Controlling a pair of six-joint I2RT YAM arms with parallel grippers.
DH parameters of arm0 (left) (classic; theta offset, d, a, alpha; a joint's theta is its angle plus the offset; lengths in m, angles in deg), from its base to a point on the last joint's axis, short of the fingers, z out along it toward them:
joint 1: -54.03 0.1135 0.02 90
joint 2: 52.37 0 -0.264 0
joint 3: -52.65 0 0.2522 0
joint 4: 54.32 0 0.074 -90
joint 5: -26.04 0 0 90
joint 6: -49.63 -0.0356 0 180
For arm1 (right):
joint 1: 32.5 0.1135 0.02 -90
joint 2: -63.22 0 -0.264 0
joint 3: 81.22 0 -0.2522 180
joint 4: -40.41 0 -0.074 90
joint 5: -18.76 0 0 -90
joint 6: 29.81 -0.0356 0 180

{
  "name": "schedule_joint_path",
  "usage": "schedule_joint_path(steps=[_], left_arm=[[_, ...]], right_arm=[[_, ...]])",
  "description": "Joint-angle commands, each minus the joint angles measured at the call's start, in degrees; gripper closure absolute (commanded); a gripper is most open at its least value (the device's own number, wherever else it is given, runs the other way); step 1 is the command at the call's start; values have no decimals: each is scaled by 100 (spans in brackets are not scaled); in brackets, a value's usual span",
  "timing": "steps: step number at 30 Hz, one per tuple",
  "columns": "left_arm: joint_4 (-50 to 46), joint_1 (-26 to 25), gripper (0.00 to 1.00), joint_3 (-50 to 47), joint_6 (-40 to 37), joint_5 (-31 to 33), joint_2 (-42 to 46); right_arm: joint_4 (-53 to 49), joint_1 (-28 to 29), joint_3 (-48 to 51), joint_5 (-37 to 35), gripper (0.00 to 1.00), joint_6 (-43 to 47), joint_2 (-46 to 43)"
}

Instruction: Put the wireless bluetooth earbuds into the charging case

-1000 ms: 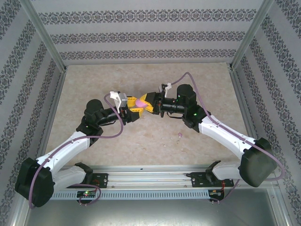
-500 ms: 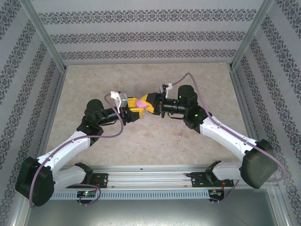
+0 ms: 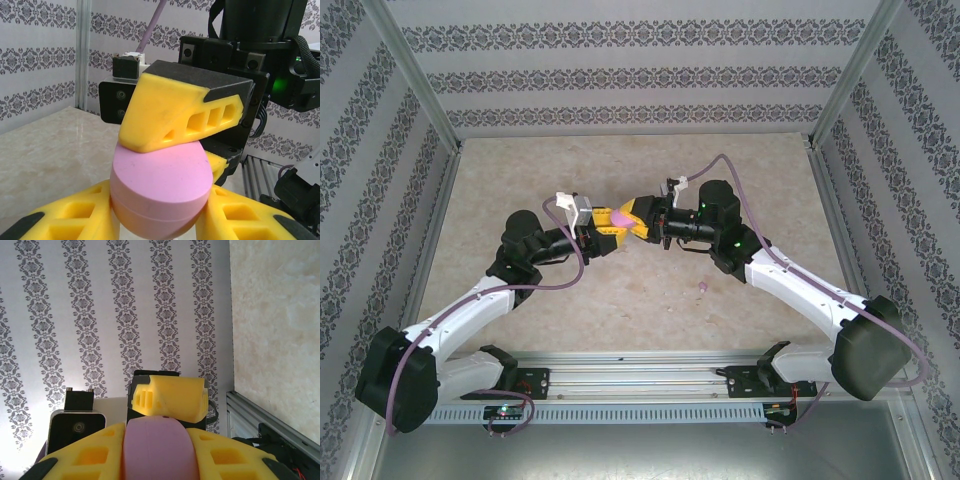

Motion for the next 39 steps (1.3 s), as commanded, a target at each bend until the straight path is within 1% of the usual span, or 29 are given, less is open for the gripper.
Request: schedule_joint_path(steps=[1, 3, 4, 7, 10, 14, 17, 21, 24, 26, 28, 31, 34, 39], left_arm=[[444, -2, 70, -34, 151, -197, -17], [441, -6, 73, -35, 155, -209, -17], [438, -2, 74, -32, 160, -219, -7], [434, -2, 75, -44, 178, -234, 25], [324, -6, 75, -39, 233, -249, 104], [91, -6, 76, -31, 240, -289, 274], [-237, -2, 76, 57, 222, -430, 381], [-570, 5, 77, 152, 249, -610, 534], [-876, 2, 77, 209, 236, -692, 692], [-1092, 7, 77, 264, 218, -756, 785], [-1267, -1, 78, 313, 251, -822, 838], [-1351, -1, 78, 364, 380, -912, 905], [-1375, -4, 78, 430, 521, -1075, 914], [-1322, -3, 78, 457, 727, -1369, 931]], right_arm=[[226, 64, 102, 123, 75, 124, -12], [227, 55, 111, 127, 69, 129, -12], [227, 51, 110, 127, 64, 145, -15], [-33, 30, -61, 242, 53, 430, -38], [-748, -14, -353, 346, 41, 1058, -170], [-2013, -147, -768, 336, 31, 2133, -443], [-2679, -277, -1007, 287, 30, 2911, -693], [-3163, -376, -1208, 292, 30, 3895, -976], [-4167, -371, -1717, 527, 31, 4988, -913], [-4858, -357, -2097, 476, 32, 5703, -828], [-5219, -340, -2344, 381, 32, 6231, -798], [-5201, -308, -2379, 197, 32, 6817, -880], [-4928, -257, -2194, -83, 33, 7336, -1033], [-4265, -134, -1864, 224, 30, 8103, -1164]])
